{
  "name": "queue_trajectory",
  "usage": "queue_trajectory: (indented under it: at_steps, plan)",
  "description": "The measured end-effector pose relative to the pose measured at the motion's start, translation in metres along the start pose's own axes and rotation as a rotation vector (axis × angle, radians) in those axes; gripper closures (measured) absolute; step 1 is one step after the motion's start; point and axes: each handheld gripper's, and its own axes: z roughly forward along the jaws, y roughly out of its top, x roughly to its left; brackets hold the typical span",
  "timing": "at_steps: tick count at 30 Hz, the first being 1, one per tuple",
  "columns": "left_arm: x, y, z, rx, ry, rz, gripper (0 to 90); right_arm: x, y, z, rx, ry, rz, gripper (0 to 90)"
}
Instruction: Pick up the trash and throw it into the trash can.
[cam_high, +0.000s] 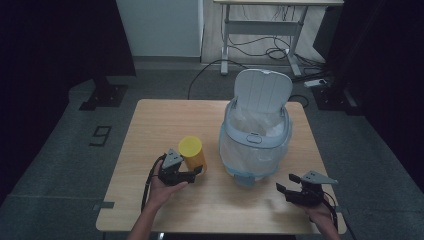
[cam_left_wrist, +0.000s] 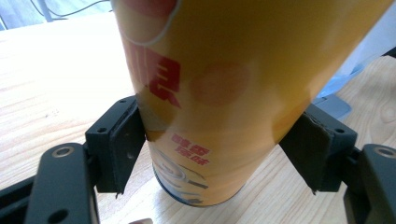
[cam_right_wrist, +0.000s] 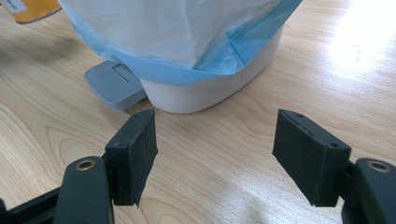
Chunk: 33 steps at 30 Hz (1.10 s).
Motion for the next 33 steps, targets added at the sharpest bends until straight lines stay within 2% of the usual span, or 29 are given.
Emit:
queue_trajectory:
  at_steps: [4,10,14,24,33]
  plan:
    - [0.000,0.006,-0.003,-0.014,-0.014,-0.006,24.5,0.000,0.000,0.001,0.003,0.000,-0.001,29.6]
    - [0.000,0.015,-0.008,-0.016,-0.020,0.015,24.5,0.000,0.000,0.003,0.007,0.001,-0.002,29.6]
    - [0.000,0.024,-0.013,-0.032,-0.041,0.007,24.5,0.002,0.000,0.004,0.011,0.003,-0.005,29.6]
    - [-0.004,0.044,-0.024,-0.054,-0.075,0.023,24.5,0.000,0.000,0.003,0.007,0.000,0.001,29.6]
    - [-0.004,0.051,-0.027,-0.056,-0.086,0.024,24.5,0.000,-0.001,0.004,0.012,-0.003,0.000,29.7]
